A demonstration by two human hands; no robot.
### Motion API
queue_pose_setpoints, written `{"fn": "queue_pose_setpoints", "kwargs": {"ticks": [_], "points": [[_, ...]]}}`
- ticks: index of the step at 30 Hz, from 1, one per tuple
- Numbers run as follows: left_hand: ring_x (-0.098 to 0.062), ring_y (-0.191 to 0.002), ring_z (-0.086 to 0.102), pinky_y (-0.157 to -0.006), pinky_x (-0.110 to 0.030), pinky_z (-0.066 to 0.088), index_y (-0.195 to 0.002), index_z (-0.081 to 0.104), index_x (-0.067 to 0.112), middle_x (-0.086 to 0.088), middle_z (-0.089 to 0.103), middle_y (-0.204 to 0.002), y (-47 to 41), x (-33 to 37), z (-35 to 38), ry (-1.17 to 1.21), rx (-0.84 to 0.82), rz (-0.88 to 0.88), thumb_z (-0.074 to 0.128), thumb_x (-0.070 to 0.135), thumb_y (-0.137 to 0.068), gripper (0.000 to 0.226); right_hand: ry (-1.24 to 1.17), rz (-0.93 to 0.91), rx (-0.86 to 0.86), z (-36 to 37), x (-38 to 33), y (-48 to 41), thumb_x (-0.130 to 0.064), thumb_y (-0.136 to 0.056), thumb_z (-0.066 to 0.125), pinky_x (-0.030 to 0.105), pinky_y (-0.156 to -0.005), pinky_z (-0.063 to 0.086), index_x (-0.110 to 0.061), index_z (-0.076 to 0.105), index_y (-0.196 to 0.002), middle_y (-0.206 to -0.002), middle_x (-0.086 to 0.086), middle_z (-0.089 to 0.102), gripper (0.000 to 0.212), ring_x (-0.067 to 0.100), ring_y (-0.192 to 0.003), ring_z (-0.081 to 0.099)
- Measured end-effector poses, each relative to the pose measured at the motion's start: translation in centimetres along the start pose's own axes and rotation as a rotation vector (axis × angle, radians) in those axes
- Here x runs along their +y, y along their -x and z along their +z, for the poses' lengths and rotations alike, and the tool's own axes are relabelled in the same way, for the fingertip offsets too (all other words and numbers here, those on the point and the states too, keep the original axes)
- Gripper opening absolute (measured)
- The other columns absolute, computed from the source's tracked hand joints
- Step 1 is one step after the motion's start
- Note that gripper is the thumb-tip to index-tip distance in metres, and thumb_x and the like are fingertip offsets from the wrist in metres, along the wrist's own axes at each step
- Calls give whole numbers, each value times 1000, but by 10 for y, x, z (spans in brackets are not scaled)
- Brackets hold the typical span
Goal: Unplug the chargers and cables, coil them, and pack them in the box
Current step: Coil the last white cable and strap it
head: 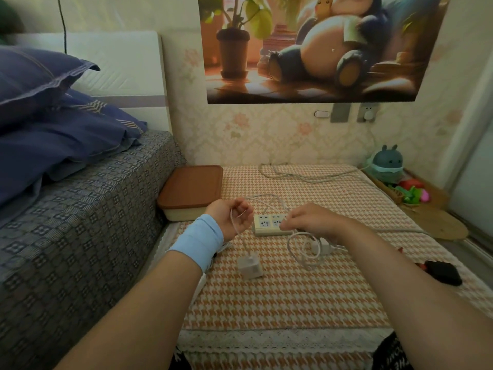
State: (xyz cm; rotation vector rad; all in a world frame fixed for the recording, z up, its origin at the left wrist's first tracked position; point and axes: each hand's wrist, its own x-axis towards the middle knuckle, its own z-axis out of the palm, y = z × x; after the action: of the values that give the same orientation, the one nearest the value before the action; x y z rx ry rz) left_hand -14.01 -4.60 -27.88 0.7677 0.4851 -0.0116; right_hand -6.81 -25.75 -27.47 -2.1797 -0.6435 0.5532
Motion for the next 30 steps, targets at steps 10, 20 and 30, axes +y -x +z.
{"fn": "queue_pose_setpoints", "kwargs": {"ticks": [10, 20, 30], "points": [[-30, -95, 60, -86, -43, 52, -97, 68, 11, -13, 67, -107, -24, 27, -35, -1411, 477, 497, 43, 15, -101, 26, 263, -30, 25, 11, 5, -16, -39, -89, 74, 32, -64, 47, -23, 80, -82, -94, 9, 74, 18, 22, -76, 63], [-26, -114, 56, -102, -41, 45, -141, 46, 32, -5, 58, -134, 12, -2, 12, -1969, -120, 680, 44, 2, -92, 57, 169, -332, 70, 30, -25, -23, -32, -95, 68, 34, -67, 50, -25, 77, -79, -82, 7, 72, 19, 19, -71, 63], [-15, -56, 50, -57, -27, 41, -70, 69, 22, 3, 58, -62, 28, 34, -15, -1580, 152, 746, 50, 38, -99, 38, -37, -187, 449, 25, -22, -24, -48, -102, 53, 30, -53, 38, -3, 67, -73, -48, -2, 51, 56, 17, -43, 47]]}}
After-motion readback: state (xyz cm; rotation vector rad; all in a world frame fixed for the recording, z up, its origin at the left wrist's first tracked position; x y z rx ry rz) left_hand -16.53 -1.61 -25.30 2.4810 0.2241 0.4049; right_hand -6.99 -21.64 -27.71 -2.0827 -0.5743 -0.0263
